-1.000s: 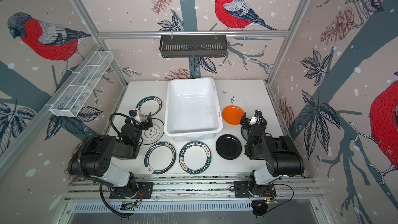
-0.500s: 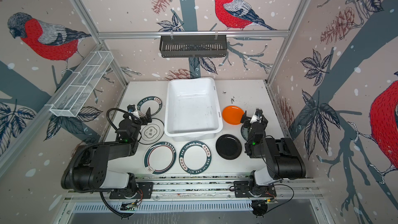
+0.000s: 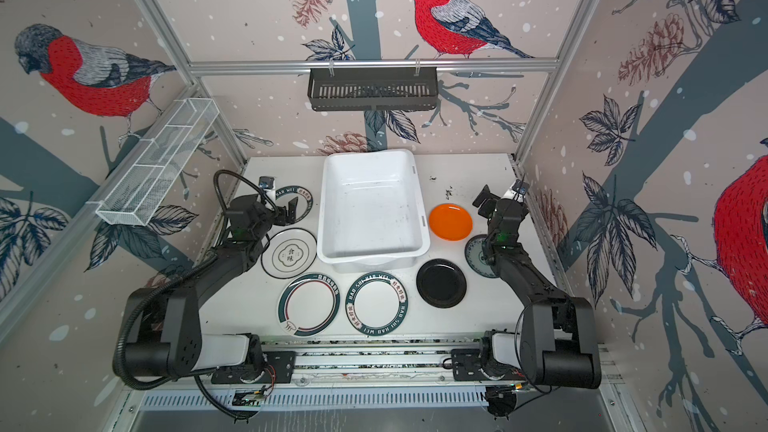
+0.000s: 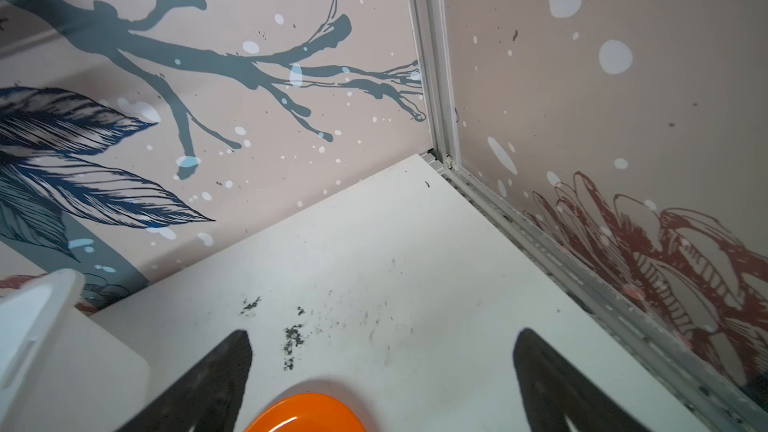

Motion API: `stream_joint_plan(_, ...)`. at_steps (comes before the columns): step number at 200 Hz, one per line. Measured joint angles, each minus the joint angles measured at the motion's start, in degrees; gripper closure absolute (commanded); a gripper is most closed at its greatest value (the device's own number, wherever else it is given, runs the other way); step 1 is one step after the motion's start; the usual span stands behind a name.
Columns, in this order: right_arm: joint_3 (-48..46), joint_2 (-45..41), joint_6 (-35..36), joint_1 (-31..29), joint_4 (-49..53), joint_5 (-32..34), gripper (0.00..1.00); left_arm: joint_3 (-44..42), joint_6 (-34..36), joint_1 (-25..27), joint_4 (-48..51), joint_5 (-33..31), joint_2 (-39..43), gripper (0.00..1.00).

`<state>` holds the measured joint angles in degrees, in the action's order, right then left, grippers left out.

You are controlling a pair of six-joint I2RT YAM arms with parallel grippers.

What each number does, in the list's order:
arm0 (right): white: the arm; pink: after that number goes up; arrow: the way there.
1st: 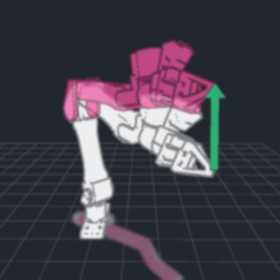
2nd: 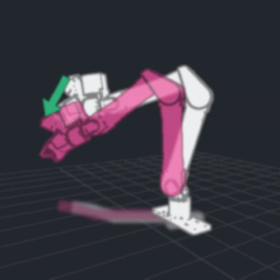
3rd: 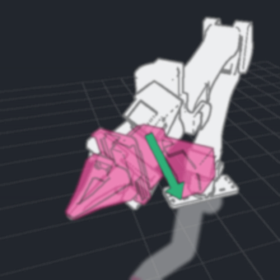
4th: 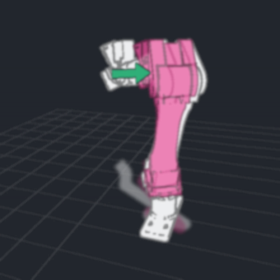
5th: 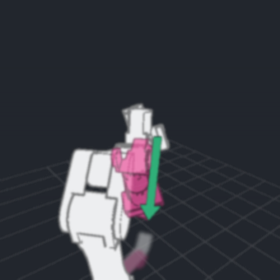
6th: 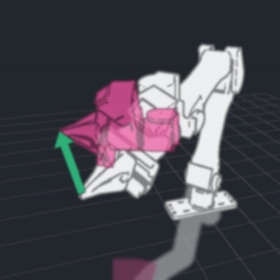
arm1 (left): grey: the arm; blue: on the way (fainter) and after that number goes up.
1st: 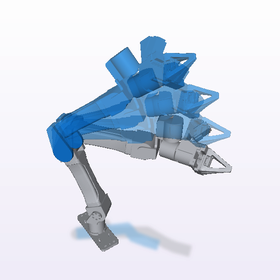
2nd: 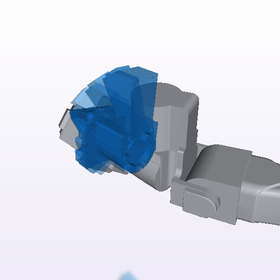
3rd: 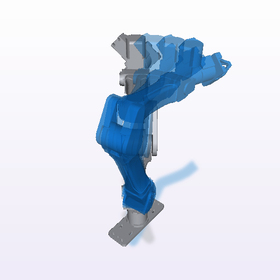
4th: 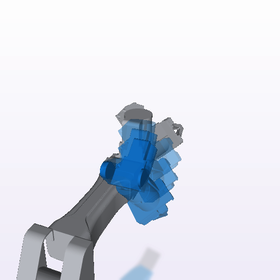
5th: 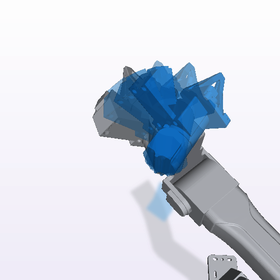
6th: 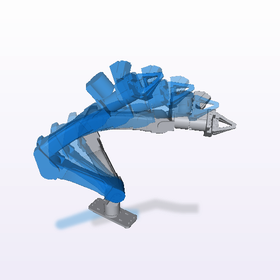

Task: Place the plates into the plastic bin on the countertop
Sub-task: 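Move the right gripper down to the orange plate's edge while the left arm lifts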

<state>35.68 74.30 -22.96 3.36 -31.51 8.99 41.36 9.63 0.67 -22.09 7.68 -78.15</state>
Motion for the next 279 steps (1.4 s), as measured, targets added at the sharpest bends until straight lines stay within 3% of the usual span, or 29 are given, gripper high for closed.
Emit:
stream_joint_plan(6,1.3,0.4,-1.3,0.5,1.7,-1.4,0.05,1.8,0.7,0.0,2.6,0.6,-0.1,0.02)
stream_joint_plan(16,3.8,1.5,-2.3,0.9,5.1,-3.1,0.26,4.2,1.4,0.0,6.8,1.9,-0.1,0.02)
stream_joint_plan(20,4.6,1.9,-2.7,0.9,6.1,-3.7,0.29,5.1,1.8,0.1,8.5,2.4,0.0,0.02)
stream_joint_plan(44,9.9,5.5,-4.7,2.0,13.1,-8.6,0.22,8.7,4.3,0.2,17.6,5.9,0.7,0.02)
stream_joint_plan(130,18.2,18.6,-8.3,5.5,26.4,-21.9,0.29,19.8,8.9,0.6,38.8,11.7,3.5,0.02)
stream_joint_plan(186,23.0,24.1,-6.8,7.1,32.0,-28.2,0.30,22.6,10.3,0.9,45.7,15.0,4.5,0.02)
stream_joint_plan(279,27.4,30.3,-1.5,7.3,41.6,-31.3,0.36,23.5,10.2,2.6,48.5,18.6,2.8,0.02)
